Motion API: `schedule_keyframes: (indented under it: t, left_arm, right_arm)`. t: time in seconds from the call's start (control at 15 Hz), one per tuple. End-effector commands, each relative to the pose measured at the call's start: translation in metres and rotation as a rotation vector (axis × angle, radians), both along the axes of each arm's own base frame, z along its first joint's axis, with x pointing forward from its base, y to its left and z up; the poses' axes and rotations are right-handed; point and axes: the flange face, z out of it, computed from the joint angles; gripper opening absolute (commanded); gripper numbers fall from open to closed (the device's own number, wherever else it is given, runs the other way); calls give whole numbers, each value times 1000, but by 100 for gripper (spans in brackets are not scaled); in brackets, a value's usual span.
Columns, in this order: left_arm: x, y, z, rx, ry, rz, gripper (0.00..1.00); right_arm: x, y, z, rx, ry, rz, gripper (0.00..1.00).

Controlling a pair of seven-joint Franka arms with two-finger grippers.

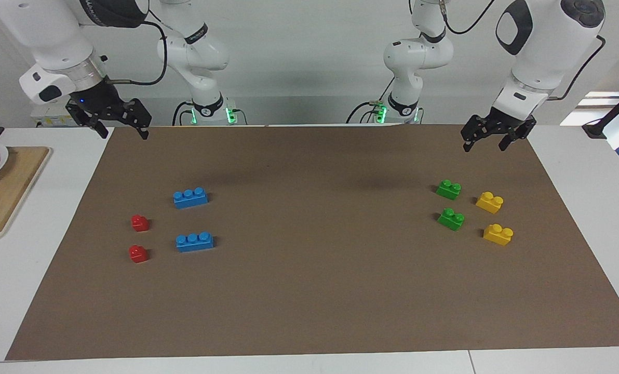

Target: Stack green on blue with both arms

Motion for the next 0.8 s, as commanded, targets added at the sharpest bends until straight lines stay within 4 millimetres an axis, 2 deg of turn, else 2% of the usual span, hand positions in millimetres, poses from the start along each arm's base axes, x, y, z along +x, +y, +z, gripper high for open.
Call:
schedule_keyframes:
  t: [0.0, 0.2, 0.33, 0.6, 0.73]
  left_arm:
    - [-9, 3, 4, 11, 0, 143, 100]
    - [-13, -2, -3, 14, 10, 376, 100]
    - [-17, -3, -9, 9, -2, 476, 100]
    - [-18, -4, -24, -38, -25, 810, 100]
    - [-15, -5, -34, -60, -48, 930, 100]
  right_arm:
    - [-3, -4, 2, 1, -35, -145, 92]
    - [5, 2, 0, 15, -79, -466, 89]
    - [9, 4, -10, 36, -83, -655, 84]
    - [19, 4, -29, 152, 25, -1025, 84]
    - [25, -8, -42, 223, 116, -1239, 83]
